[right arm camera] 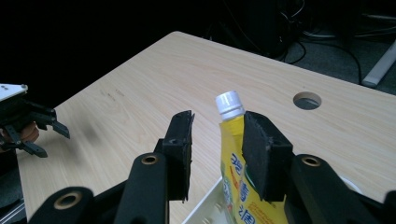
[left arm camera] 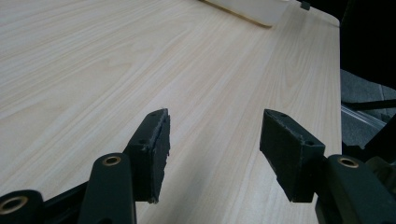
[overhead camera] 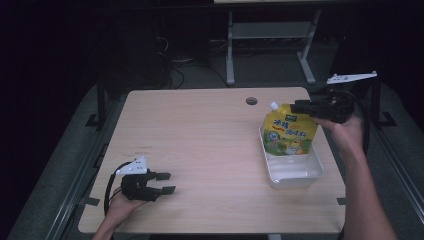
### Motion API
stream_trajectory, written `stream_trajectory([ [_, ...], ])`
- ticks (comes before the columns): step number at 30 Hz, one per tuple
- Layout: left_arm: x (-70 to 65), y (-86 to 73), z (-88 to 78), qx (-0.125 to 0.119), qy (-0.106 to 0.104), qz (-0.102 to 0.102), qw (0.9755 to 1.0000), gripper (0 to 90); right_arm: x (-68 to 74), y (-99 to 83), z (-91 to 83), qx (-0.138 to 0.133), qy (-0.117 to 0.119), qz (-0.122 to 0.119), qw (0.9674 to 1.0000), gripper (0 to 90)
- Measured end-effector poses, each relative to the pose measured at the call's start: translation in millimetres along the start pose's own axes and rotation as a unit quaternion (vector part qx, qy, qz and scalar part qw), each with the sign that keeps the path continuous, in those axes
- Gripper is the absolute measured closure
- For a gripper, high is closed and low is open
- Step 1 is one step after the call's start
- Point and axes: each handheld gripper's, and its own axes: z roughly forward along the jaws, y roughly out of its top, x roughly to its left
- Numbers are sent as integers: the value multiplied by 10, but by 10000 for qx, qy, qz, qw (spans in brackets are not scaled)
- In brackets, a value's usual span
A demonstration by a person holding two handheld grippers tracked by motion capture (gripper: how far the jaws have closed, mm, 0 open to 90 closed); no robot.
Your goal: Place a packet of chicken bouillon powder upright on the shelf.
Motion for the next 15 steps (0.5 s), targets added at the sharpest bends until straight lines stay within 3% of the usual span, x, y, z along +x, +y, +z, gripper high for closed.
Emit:
stream_trajectory([
  [9, -9, 4, 2, 6, -10, 22, 10000, 414, 208, 24, 79, 19, 177, -254, 9995, 595],
  [15, -11, 0, 2, 51, -3, 33, 10000, 408, 359, 15, 126, 19, 313, -276, 9991, 575],
])
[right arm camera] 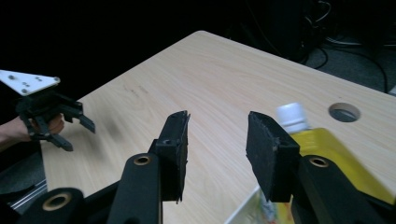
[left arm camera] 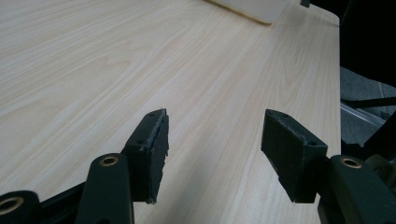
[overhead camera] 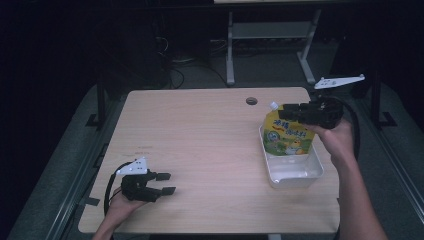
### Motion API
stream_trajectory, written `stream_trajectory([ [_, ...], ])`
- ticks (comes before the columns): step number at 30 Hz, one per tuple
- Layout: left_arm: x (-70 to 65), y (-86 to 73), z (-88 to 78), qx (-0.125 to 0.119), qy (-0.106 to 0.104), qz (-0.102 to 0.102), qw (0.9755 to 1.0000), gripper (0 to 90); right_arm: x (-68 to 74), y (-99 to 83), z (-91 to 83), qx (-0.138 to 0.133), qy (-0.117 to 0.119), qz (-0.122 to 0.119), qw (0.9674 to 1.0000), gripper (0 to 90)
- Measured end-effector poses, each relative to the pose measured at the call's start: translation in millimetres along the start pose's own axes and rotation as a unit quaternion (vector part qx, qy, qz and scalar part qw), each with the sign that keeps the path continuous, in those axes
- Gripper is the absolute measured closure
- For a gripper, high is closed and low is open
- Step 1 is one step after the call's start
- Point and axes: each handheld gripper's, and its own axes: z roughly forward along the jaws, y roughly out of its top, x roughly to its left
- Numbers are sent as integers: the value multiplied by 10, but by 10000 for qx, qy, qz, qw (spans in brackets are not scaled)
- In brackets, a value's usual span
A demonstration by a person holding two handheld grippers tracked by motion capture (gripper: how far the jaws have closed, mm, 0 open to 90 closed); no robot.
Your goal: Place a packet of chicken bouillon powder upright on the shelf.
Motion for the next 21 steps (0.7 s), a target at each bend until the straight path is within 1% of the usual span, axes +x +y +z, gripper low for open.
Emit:
stream_trajectory([
  [3, -4, 1, -2, 19, 4, 18, 10000, 403, 76, -16, 52, 21, 58, -29, 10000, 556],
  [4, -4, 1, -3, 24, 8, 15, 10000, 403, 76, -16, 52, 21, 58, -29, 10000, 556],
  [5, -2, -3, -5, 27, 16, -1, 10000, 397, 133, -28, 93, 69, 95, -58, 9999, 541],
  [11, 0, -9, -11, 52, 34, -32, 10000, 388, 330, -79, 234, 197, 264, -167, 9993, 511],
  [15, -6, -10, -5, 128, 64, -6, 9999, 377, 462, -128, 349, 244, 434, -204, 9985, 488],
  [16, -6, -10, -5, 128, 64, -6, 9999, 375, 462, -128, 349, 244, 434, -204, 9985, 488],
  [17, -10, -10, -4, 132, 84, -6, 9999, 373, 507, -149, 401, 266, 467, -228, 9983, 474],
  [21, 1, -21, -6, 189, 119, -9, 9998, 371, 603, -193, 499, 312, 532, -277, 9977, 447],
])
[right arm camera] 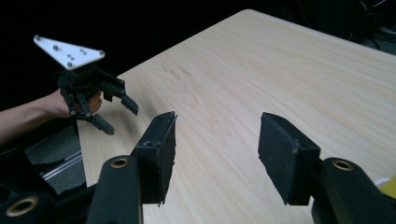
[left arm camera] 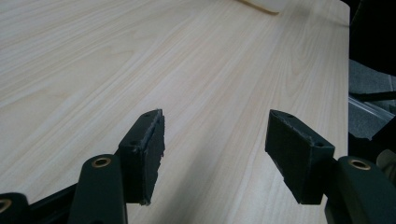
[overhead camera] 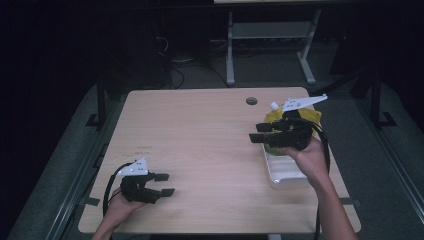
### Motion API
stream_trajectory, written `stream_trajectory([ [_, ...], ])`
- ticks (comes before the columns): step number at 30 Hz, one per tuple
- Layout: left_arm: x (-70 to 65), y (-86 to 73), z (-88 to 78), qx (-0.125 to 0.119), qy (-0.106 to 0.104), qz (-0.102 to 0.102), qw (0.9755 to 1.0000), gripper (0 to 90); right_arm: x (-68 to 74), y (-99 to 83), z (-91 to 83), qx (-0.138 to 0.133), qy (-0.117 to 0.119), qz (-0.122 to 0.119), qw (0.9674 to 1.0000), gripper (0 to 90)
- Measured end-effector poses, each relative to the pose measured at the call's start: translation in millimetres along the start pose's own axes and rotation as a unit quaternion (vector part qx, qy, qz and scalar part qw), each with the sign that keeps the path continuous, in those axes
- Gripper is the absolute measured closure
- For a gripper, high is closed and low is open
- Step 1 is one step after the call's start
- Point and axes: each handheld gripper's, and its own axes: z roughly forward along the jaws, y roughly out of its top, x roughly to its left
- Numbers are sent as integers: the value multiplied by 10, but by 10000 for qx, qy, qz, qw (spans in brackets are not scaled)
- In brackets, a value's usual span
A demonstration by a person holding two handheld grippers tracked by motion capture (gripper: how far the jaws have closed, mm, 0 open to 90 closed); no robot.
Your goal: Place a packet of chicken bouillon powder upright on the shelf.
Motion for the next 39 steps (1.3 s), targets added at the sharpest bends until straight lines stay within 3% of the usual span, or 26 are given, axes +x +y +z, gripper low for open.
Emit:
stream_trajectory([
  [9, 2, -7, 25, 86, 46, 27, 9999, 361, 154, -103, 199, 61, 162, -44, 9998, 403],
  [17, 0, 5, 39, 94, 88, 41, 9999, 351, 211, -231, 409, 243, 271, -4, 9993, 371],
  [39, 7, -32, -7, 36, 201, -21, 9998, 305, 545, -420, 806, 587, 598, -239, 9962, 328],
])
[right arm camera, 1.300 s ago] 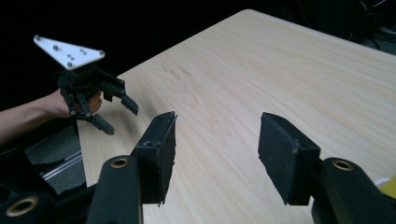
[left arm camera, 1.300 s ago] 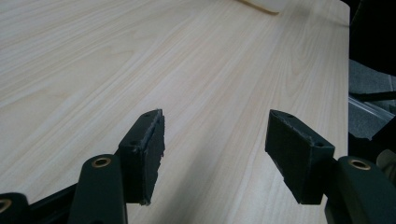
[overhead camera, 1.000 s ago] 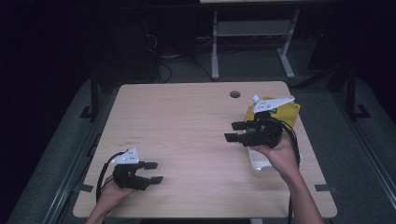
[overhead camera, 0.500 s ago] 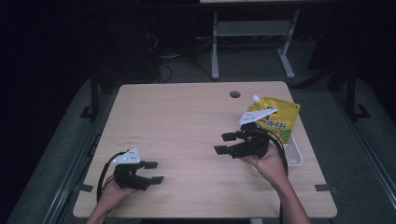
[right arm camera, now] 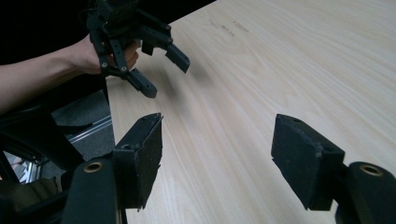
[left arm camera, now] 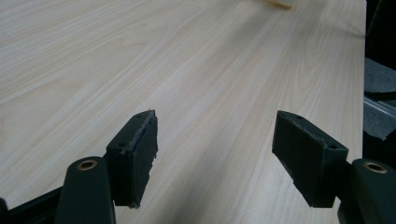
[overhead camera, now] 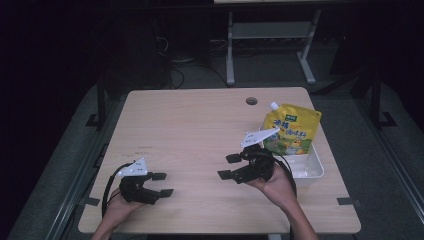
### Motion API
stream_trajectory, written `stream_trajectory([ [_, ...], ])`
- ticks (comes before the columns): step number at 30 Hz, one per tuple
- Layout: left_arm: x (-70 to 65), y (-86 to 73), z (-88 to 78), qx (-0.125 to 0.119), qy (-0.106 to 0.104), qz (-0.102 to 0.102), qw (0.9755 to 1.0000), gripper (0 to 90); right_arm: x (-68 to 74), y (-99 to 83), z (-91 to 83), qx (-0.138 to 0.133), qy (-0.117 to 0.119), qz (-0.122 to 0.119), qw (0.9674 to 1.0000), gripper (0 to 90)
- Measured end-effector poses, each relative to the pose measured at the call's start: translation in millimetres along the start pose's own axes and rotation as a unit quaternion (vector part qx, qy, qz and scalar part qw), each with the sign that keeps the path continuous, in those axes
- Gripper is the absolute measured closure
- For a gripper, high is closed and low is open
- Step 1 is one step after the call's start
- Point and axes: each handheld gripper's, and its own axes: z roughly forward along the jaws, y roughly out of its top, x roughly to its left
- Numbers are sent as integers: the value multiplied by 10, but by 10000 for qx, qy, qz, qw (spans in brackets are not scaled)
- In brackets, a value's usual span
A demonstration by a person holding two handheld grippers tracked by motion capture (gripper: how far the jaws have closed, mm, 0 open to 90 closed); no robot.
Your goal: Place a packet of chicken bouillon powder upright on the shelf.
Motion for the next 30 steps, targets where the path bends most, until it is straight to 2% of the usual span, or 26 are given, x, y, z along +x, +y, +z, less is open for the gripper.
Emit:
stream_trajectory([
  [4, 6, -4, -24, -32, 51, 53, 10000, 305, 15, -43, 94, 46, 72, 3, 10000, 321],
  [10, 18, -11, -28, -54, 68, -18, 10000, 304, 17, -104, 226, 116, 178, 35, 9998, 313],
  [23, 24, -21, -39, -34, 86, 1, 10000, 298, 79, -270, 496, 376, 267, -51, 9989, 309],
  [30, 19, -13, -31, -38, 110, -8, 9999, 290, 81, -378, 634, 512, 267, 21, 9983, 298],
])
